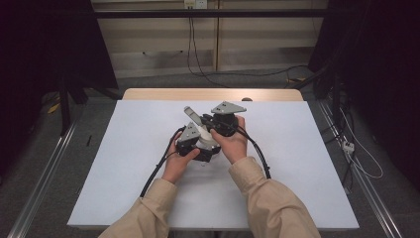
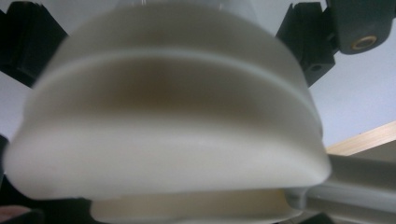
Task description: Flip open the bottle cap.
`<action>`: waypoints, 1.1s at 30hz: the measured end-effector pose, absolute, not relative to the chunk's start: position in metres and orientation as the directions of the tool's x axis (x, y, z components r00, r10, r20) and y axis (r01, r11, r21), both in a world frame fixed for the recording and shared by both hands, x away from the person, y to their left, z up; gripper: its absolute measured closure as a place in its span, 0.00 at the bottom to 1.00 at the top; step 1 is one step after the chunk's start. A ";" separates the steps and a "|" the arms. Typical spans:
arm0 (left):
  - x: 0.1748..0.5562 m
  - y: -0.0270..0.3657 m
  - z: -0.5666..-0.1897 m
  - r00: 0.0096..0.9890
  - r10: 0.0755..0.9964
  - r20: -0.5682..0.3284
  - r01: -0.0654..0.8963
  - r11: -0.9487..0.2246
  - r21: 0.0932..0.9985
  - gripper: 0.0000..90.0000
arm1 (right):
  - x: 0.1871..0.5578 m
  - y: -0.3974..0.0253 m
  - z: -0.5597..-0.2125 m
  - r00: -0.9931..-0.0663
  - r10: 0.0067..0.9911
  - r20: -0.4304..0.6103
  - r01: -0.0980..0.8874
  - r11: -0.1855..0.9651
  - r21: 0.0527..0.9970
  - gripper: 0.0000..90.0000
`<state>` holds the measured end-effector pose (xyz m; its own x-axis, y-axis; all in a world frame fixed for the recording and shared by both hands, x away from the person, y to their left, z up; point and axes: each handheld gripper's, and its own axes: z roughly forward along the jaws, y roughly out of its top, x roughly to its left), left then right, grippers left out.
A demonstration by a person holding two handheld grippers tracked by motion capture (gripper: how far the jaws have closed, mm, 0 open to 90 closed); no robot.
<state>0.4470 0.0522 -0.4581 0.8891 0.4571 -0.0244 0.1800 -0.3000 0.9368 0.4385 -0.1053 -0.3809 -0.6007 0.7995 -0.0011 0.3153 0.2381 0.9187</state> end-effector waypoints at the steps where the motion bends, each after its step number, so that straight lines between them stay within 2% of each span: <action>1: 0.447 0.053 -0.458 0.888 0.460 -0.022 0.181 -0.305 0.935 0.11 | 0.438 -0.105 -0.380 -0.602 0.798 -0.002 0.311 0.237 0.920 0.86; 4: 0.446 0.058 -0.456 0.890 0.455 -0.019 0.183 -0.319 0.930 0.11 | 0.436 -0.106 -0.379 -0.608 0.794 0.000 0.306 0.234 0.923 0.74; 10: 0.443 0.070 -0.454 0.889 0.457 -0.016 0.192 -0.340 0.921 0.12 | 0.430 -0.110 -0.377 -0.615 0.789 -0.003 0.304 0.241 0.922 0.62; 15: 0.437 0.085 -0.450 0.885 0.465 -0.011 0.183 -0.327 0.927 0.11 | 0.423 -0.116 -0.373 -0.613 0.790 0.011 0.304 0.223 0.926 0.45; 17: 0.434 0.089 -0.448 0.866 0.499 0.033 0.150 -0.322 0.935 0.10 | 0.420 -0.119 -0.371 -0.616 0.788 0.011 0.295 0.218 0.930 0.44; 21: 0.428 0.096 -0.444 0.858 0.510 0.058 0.111 -0.296 0.949 0.06 | 0.412 -0.126 -0.369 -0.616 0.787 0.019 0.288 0.203 0.936 0.41; 23: 0.424 0.098 -0.443 0.857 0.513 0.040 0.114 -0.266 0.957 0.03 | 0.408 -0.130 -0.369 -0.612 0.791 0.021 0.286 0.196 0.938 0.38; 29: 0.418 0.106 -0.439 0.865 0.501 -0.026 0.166 -0.237 0.957 0.03 | 0.400 -0.139 -0.369 -0.612 0.791 0.020 0.283 0.196 0.939 0.28; 33: 0.416 0.114 -0.438 0.858 0.512 -0.023 0.172 -0.245 0.954 0.03 | 0.394 -0.146 -0.370 -0.618 0.786 0.022 0.281 0.194 0.940 0.22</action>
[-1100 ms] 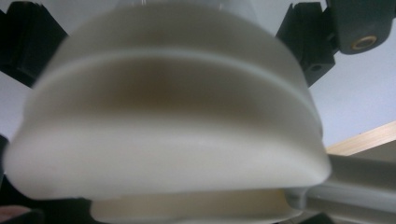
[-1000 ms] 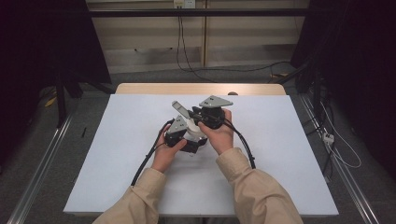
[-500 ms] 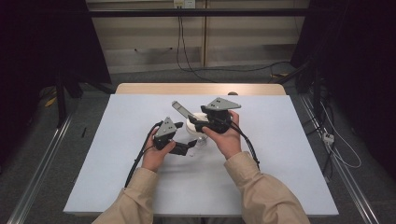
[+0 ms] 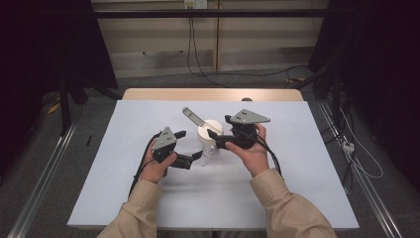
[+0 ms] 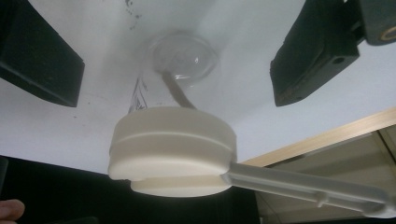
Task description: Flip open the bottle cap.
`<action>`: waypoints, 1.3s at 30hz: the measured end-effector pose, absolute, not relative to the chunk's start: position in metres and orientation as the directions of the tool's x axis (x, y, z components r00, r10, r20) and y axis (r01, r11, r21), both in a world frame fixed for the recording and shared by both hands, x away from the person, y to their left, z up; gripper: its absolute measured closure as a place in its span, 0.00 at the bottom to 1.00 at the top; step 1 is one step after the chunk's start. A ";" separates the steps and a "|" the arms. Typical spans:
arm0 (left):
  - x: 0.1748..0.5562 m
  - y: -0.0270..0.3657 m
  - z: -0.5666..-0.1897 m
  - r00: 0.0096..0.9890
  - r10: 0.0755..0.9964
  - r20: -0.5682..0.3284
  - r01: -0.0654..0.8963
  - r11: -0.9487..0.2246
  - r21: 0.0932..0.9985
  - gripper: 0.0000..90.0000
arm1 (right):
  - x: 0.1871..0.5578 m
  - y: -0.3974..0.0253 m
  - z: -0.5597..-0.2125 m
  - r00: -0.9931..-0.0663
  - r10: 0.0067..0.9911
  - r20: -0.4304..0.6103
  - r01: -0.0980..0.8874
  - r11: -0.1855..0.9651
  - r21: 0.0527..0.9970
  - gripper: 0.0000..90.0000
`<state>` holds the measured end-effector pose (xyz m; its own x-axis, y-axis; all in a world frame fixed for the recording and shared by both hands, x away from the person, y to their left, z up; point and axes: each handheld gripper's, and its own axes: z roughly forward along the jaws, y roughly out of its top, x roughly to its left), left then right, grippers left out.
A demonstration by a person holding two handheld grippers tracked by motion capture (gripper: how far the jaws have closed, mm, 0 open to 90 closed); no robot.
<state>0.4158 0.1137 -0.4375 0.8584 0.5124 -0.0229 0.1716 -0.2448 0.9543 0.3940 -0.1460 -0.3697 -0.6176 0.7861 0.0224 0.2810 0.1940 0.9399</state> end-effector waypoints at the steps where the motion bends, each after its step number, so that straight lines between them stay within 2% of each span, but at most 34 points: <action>1: 0.415 0.116 -0.437 0.856 0.516 -0.019 0.172 -0.250 0.953 0.03 | 0.392 -0.148 -0.370 -0.617 0.787 0.022 0.282 0.194 0.940 0.21; 15: 0.405 0.147 -0.435 0.839 0.544 -0.026 0.194 -0.254 0.947 0.03 | 0.369 -0.179 -0.389 -0.609 0.792 0.041 0.291 0.176 0.940 0.14; 39: 0.390 0.177 -0.438 0.821 0.571 -0.013 0.202 -0.269 0.942 0.03 | 0.331 -0.224 -0.423 -0.575 0.817 0.045 0.311 0.168 0.935 0.13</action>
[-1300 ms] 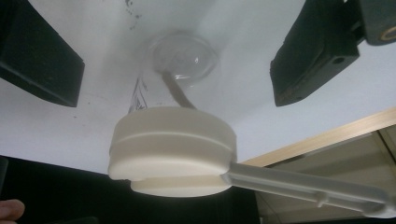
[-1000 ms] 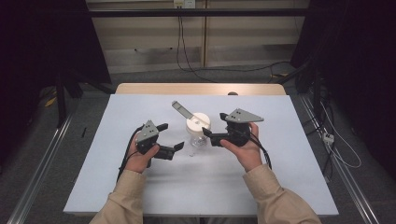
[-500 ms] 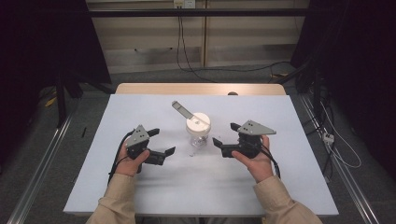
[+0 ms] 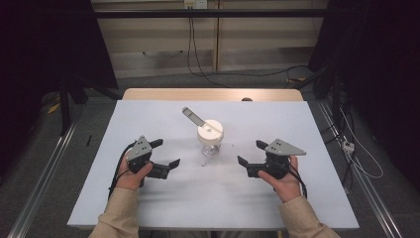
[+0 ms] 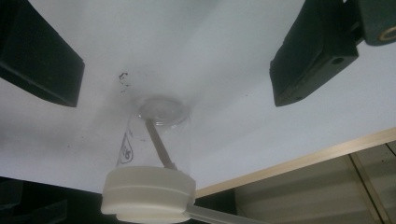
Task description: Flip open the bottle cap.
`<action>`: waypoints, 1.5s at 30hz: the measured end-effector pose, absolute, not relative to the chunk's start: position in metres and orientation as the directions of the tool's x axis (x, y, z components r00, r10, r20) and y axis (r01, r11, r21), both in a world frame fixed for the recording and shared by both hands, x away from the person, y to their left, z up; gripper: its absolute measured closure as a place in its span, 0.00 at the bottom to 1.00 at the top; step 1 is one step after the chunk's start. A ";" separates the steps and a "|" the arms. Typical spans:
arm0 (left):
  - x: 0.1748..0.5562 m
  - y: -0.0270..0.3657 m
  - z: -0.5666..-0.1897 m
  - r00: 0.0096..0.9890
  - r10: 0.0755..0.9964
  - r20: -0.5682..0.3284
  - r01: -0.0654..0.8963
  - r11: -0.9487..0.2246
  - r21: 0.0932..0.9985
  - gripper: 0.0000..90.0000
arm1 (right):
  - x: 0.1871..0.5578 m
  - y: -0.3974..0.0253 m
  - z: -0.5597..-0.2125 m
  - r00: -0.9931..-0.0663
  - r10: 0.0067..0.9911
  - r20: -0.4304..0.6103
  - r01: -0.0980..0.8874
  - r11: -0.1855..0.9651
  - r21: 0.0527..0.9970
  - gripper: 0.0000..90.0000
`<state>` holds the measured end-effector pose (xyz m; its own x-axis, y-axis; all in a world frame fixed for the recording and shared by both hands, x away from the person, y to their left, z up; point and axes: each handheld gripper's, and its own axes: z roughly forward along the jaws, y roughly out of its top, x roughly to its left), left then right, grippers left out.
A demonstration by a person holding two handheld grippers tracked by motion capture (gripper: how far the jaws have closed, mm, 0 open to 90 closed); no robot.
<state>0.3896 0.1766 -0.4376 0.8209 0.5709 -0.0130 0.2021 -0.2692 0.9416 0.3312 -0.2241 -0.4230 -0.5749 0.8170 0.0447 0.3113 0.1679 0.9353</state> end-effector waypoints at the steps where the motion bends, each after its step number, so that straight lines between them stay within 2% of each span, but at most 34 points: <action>1: 0.389 0.178 -0.438 0.819 0.574 -0.014 0.204 -0.267 0.942 0.03 | 0.330 -0.226 -0.424 -0.573 0.818 0.044 0.312 0.169 0.935 0.13; 20: 0.383 0.195 -0.438 0.793 0.609 -0.003 0.200 -0.255 0.946 0.03 | 0.309 -0.252 -0.435 -0.543 0.839 0.047 0.318 0.153 0.936 0.13; 45: 0.375 0.203 -0.438 0.792 0.610 -0.004 0.209 -0.265 0.941 0.03 | 0.295 -0.268 -0.445 -0.530 0.848 0.031 0.334 0.175 0.926 0.13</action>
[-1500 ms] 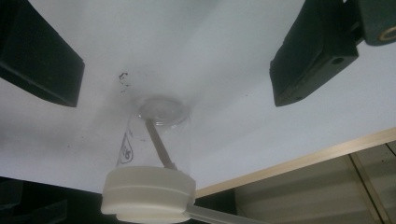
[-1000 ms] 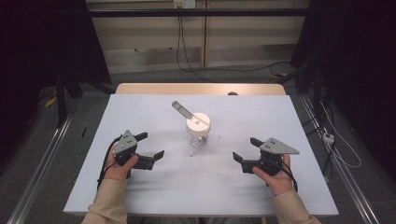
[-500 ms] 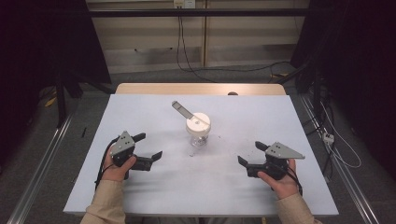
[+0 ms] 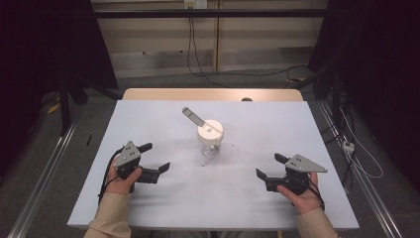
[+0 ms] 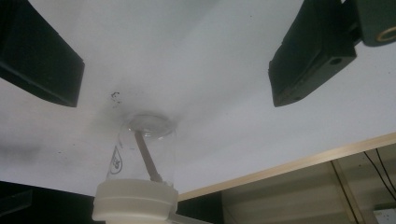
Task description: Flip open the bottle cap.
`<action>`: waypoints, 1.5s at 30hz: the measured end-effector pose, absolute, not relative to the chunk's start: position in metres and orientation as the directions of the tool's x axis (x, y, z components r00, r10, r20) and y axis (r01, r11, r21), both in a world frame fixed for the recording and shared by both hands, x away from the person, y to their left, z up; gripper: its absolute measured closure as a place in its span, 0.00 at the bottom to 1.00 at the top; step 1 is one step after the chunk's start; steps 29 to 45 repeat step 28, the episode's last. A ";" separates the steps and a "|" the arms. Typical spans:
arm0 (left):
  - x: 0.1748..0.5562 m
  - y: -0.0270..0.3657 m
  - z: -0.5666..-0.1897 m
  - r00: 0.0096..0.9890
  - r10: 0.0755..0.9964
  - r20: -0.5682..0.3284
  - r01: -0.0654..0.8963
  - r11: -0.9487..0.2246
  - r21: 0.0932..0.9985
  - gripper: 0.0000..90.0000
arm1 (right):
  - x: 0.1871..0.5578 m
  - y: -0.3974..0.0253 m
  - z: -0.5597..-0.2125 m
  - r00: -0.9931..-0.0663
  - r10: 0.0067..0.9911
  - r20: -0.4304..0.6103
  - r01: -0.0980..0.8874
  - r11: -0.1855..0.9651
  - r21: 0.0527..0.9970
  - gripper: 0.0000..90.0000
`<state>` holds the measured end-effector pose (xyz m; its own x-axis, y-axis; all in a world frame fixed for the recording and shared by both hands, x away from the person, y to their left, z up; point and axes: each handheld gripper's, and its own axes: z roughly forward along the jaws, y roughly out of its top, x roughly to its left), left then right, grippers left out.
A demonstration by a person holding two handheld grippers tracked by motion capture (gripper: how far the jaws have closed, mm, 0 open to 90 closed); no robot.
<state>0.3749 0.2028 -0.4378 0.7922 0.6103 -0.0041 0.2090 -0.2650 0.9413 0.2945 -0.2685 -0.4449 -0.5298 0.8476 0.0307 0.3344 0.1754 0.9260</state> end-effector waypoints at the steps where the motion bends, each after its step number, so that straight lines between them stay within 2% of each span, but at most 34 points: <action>1: 0.374 0.203 -0.438 0.791 0.612 -0.008 0.211 -0.260 0.942 0.03 | 0.294 -0.269 -0.445 -0.530 0.848 0.028 0.334 0.178 0.926 0.13; 45: 0.372 0.212 -0.442 0.785 0.619 -0.012 0.222 -0.263 0.939 0.04 | 0.294 -0.272 -0.449 -0.526 0.850 0.027 0.339 0.181 0.923 0.13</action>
